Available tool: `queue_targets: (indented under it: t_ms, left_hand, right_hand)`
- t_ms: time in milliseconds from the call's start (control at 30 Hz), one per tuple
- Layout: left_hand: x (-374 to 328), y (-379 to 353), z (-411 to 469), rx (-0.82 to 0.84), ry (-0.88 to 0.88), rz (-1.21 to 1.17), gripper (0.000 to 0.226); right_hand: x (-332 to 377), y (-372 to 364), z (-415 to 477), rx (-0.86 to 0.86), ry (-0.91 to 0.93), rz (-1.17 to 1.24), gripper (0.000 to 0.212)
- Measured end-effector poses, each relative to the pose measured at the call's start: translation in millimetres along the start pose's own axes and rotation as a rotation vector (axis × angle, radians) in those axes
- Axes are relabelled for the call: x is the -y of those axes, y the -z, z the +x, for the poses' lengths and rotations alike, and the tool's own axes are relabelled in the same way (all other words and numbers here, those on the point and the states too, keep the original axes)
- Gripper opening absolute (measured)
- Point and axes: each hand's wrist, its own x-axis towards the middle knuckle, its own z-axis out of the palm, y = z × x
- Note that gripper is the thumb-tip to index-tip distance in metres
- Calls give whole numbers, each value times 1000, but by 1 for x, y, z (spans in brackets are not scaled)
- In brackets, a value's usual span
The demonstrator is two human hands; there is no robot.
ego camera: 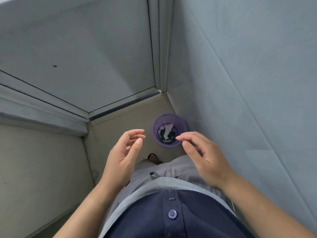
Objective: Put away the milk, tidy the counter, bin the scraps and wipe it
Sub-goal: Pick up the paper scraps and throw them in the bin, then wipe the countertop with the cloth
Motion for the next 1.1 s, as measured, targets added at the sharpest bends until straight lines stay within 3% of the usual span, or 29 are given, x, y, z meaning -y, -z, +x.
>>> queue_targets:
  t_ms: [367,567,867,1100]
  left_hand:
    - [18,-43,-113,-429,140,-109,24]
    - [31,-69,-194,-689,229,-206,22]
    - [55,-80,-288,-991,340,-332,19]
    - [92,-61,-384,-1203,423,-410,21]
  right_hand:
    - [1,-4,3,292,167,-34,24]
    - [5,-34,-32,551,227,-93,16]
    - [21,-83,-88,948,402,-265,29]
    - [51,-171,-144,1211,537,-423,40]
